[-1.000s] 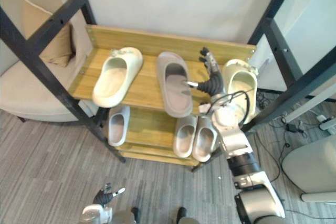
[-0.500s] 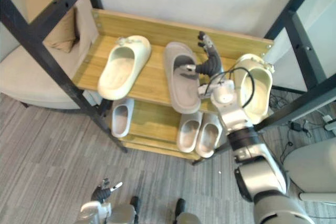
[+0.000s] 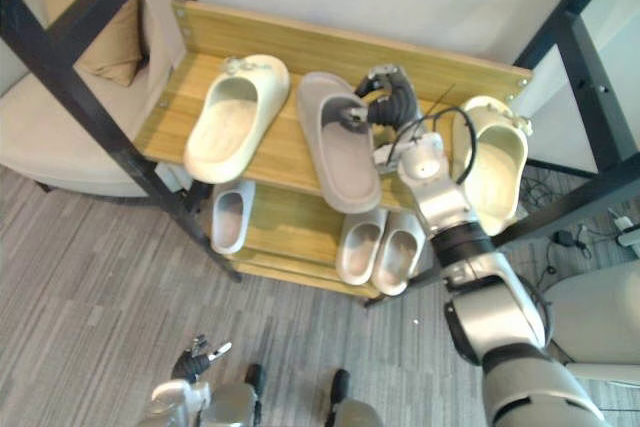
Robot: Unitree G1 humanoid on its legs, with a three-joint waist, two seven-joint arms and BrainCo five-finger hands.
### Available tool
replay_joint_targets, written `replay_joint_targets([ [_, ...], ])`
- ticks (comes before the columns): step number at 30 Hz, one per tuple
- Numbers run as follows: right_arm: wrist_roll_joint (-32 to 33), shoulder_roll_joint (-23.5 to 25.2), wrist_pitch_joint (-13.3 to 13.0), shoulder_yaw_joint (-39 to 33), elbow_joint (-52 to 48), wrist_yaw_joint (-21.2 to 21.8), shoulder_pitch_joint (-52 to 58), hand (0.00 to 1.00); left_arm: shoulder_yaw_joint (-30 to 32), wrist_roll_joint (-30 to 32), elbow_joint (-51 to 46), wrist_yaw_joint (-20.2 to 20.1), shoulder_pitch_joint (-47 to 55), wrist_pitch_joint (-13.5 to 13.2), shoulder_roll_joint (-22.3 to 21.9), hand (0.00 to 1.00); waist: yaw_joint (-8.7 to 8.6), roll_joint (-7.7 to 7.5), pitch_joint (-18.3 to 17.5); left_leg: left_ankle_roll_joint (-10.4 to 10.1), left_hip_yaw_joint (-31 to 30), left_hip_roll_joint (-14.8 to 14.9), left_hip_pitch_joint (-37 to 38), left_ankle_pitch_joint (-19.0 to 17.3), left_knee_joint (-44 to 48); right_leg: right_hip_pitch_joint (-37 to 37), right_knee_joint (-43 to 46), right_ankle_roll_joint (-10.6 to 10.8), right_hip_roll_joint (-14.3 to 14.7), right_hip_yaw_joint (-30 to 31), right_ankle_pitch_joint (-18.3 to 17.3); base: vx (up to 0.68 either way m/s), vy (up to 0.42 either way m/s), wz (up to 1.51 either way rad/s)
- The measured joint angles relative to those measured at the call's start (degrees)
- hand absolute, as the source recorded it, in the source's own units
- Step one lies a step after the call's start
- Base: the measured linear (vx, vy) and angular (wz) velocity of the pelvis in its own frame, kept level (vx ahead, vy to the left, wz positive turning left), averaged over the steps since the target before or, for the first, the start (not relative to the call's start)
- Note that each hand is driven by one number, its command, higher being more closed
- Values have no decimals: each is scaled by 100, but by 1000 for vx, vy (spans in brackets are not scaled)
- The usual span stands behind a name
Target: Organize the slippers on the shoe rack
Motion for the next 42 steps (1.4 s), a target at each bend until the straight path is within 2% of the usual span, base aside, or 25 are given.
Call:
replay_joint_targets([
  [11, -4, -21, -19, -223, -728, 44, 746, 100, -2, 7, 4, 3, 2, 29, -2, 0, -17, -6, -4, -11, 92, 23, 99, 6, -9, 48, 1, 1, 9, 39, 0, -3, -1, -3],
  [15, -11, -1, -10, -271, -1350, 43, 1283, 100, -3, 18, 18, 3, 12, 59, -1, 0, -54, -7, -10, -17, 122, 27, 196, 10, -24, 133, 0, 1, 11, 56, 1, -15, -3, -3],
  [20, -15, 222, -54, -829, -2493, 25, 1969, 100, 0, 132, 35, 1, 26, 124, 1, 0, -110, -7, -82, -29, 152, 23, 200, 36, -24, 120, -1, 3, 6, 77, 2, -49, -16, -4],
  [23, -11, 373, -130, -1101, -3248, -3, 2308, 100, 5, 132, 121, 0, 56, 128, 2, 0, -177, 10, -219, -33, 150, 31, 199, 43, -24, 120, -2, 3, 12, 77, 2, -12, -7, -1],
  [27, 14, 601, -488, -1349, -4292, 31, 2890, 100, 4, 190, 251, -2, 122, 135, 1, 0, -276, 39, -422, -34, 145, 28, 301, 43, -15, 226, -14, 4, 8, 73, 1, -9, 0, 1],
  [29, 85, 715, -593, -1359, -4551, 153, 3135, 100, 1, 240, 257, -13, 176, 133, 0, 0, -359, 45, -462, -34, 143, 28, 407, 43, -12, 338, -15, 5, 7, 72, -2, -69, -3, 0],
  [34, 341, 1093, -771, -1303, -5082, 618, 4165, 100, -6, 343, 319, -32, 200, 133, -4, 0, -382, 95, -567, -41, 147, -14, 503, 63, -12, 430, 26, 94, -58, 72, -108, -76, -21, -1],
  [39, 339, 1106, -771, -907, -5082, 1004, 4873, 100, -85, 346, 412, -123, 224, 126, -6, 0, -436, 222, -650, -46, 141, -42, 612, 149, -231, 362, 158, 72, -77, 109, -204, -84, -11, 1],
  [42, 332, 1078, -772, -652, -5081, 1171, 5113, 100, -124, 346, 410, -141, 229, 117, 5, 0, -439, 240, -664, -76, 129, -41, 494, 169, -280, 115, 382, 134, -99, 146, -366, -64, -15, -3],
])
